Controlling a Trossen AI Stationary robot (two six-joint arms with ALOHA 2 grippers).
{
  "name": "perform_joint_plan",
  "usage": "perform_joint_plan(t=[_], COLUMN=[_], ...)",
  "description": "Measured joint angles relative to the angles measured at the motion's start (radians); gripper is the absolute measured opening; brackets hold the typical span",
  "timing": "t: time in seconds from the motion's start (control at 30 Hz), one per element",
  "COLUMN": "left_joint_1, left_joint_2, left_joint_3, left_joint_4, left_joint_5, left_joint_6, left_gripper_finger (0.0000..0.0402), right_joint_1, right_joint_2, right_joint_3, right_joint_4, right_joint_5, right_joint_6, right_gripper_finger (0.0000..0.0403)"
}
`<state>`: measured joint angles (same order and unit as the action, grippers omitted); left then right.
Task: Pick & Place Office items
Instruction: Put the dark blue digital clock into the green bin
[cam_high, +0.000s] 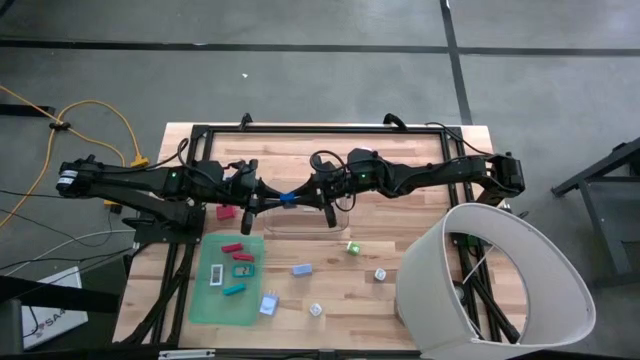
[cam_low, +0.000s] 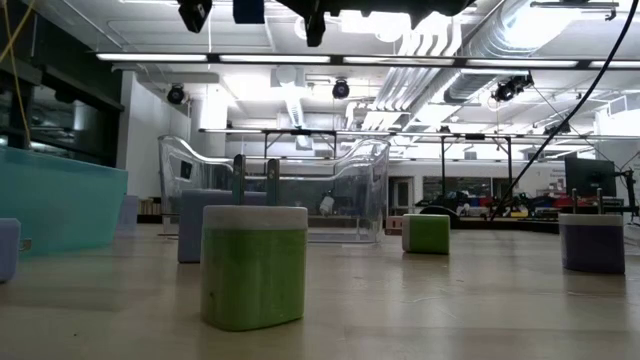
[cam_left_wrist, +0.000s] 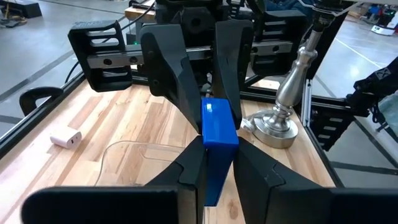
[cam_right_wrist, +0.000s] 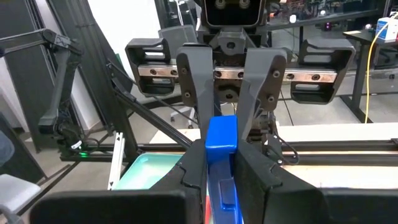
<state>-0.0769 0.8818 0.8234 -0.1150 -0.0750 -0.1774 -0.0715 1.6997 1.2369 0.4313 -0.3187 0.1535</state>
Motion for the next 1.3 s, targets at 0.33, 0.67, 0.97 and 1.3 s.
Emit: perform_joint_plan(t=[0.33, 0.67, 0.97, 1.3], left_joint_1=[0.0, 0.0, 0.0, -0.003], left_joint_2=[0.0, 0.0, 0.0, -0.037], left_joint_3=[0.0, 0.0, 0.0, 0.0], left_joint_4=[0.0, 0.008, 0.008, -0.191], left_joint_5=[0.0, 0.0, 0.0, 0.039], left_joint_6=[-0.003, -0.007, -0.015, -0.157], left_gripper_finger=[0.0054, 0.0053, 0.0053, 0.0053], right_joint_1=[0.0, 0.0, -0.006, -0.016], right_joint_2=[0.0, 0.0, -0.001, -0.083], right_joint_3=[0.0, 0.0, 0.0, 0.0], right_joint_4=[-0.001, -0.006, -0.054, -0.363], right_joint_5=[0.001, 0.006, -0.004, -0.024], right_joint_6=[0.003, 0.032, 0.033, 0.026], right_gripper_finger=[0.0049, 0.0122, 0.0171, 0.0179])
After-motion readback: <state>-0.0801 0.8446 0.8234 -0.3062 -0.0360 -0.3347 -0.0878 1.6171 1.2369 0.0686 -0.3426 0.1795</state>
